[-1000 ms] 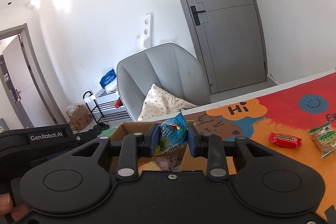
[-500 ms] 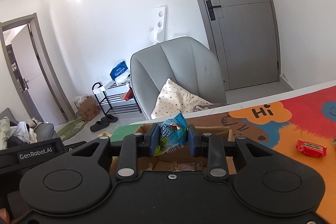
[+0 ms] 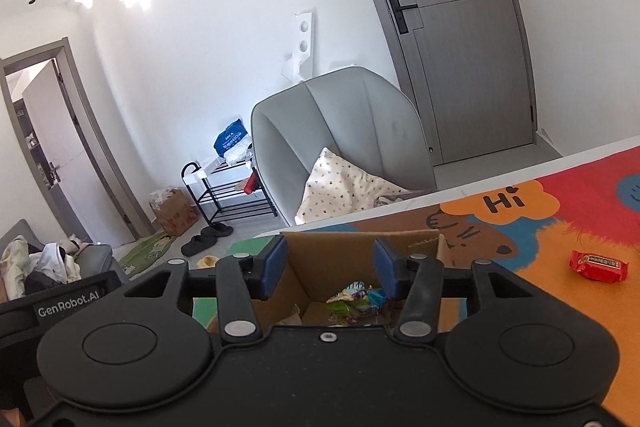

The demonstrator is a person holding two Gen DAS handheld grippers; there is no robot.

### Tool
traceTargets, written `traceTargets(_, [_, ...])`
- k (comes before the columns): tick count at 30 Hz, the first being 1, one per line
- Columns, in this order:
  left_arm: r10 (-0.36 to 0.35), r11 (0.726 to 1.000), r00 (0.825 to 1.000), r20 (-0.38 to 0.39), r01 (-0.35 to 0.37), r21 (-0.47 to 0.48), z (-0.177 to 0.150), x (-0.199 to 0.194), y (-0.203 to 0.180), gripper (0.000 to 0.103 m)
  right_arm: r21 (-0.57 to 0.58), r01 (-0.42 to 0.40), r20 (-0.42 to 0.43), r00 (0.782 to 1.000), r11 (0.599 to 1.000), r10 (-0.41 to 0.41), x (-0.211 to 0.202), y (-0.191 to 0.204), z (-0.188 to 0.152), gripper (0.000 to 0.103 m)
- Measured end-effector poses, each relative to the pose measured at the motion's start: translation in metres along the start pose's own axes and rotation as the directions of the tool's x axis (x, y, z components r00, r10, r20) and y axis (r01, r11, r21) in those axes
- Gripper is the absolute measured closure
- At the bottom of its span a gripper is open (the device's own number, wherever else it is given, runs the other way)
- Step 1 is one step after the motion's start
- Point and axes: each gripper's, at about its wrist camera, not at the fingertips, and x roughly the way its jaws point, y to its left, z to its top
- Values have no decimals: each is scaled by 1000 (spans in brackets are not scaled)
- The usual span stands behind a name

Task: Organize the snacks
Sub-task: 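Lower the blue packet into the box and open the right gripper, then move both open grippers back over the red bar and green-labelled cake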

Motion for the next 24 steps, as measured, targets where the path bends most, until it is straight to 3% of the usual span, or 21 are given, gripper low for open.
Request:
traceTargets(10, [-52,996,998,-23,54,72,-18,-7,-41,20,21,71,-12,997,997,-71,-32,-34,-4,51])
traceTargets(16, [-75,990,997,-36,79,113,-30,-11,-64,15,39,118,0,993,992,-118,-51,-54,-8,41])
traceTargets(24, [-67,985,996,-57,75,155,-45,-11,-93,7,52,179,18,984,983,-180,-73,-80,-10,15])
